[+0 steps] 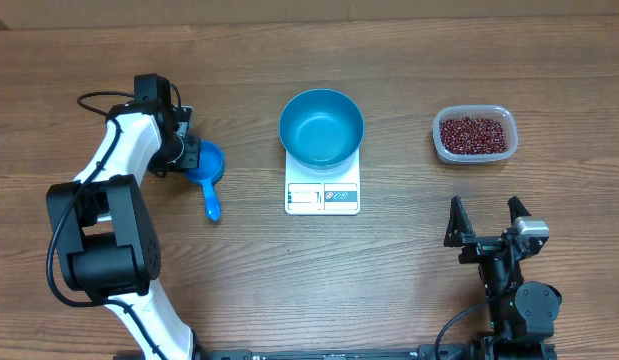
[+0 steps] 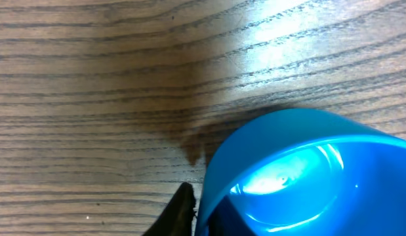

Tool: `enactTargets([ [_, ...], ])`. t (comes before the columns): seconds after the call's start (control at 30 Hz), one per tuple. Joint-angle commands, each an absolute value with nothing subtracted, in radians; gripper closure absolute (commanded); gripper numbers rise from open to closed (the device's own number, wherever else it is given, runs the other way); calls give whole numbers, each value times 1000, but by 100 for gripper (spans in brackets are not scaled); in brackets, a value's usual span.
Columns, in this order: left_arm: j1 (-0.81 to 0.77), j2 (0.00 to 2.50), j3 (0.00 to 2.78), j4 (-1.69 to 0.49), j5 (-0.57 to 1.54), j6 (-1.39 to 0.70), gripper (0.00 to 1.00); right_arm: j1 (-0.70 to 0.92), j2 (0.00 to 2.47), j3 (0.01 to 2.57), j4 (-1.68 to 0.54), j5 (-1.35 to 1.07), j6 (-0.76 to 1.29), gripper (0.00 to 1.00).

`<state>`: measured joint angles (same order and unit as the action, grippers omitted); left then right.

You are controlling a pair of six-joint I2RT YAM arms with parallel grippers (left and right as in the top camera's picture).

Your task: Scoop item into bowl and weigh 150g on scale

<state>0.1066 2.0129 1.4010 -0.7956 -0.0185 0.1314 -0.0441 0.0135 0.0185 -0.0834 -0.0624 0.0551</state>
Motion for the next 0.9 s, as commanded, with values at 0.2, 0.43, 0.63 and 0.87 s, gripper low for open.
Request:
enactTargets([
  [0.2, 111, 2028, 1420, -796, -9, 131, 96, -38, 3, 8, -81, -53, 52, 0],
  [0.43, 111, 2027, 1436, -809, -6, 111, 96, -38, 3, 8, -81, -53, 52, 0],
  [0.63, 110, 2026, 1543, -902, 6, 81, 96, -38, 3, 8, -81, -53, 52, 0],
  [0.87, 110, 2026, 1768, -1073, 28, 5, 96, -38, 3, 8, -81, -53, 52, 0],
])
